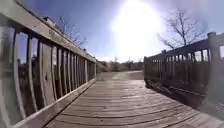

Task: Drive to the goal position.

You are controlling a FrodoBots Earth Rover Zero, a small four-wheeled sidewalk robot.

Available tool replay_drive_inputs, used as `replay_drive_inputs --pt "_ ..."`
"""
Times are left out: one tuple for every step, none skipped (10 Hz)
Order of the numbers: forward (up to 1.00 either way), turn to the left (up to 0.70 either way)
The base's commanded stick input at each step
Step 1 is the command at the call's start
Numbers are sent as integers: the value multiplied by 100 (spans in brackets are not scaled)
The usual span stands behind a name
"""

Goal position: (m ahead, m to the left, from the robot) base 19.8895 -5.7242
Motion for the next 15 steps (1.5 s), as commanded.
replay_drive_inputs --pt "50 -5" --pt "50 -6" --pt "50 -7" --pt "50 -8" --pt "50 -11" --pt "50 -12" --pt "50 -12" --pt "50 -12" --pt "50 -12" --pt "50 -12" --pt "50 -14" --pt "50 -15" --pt "50 -16" --pt "50 -16" --pt "50 -12"
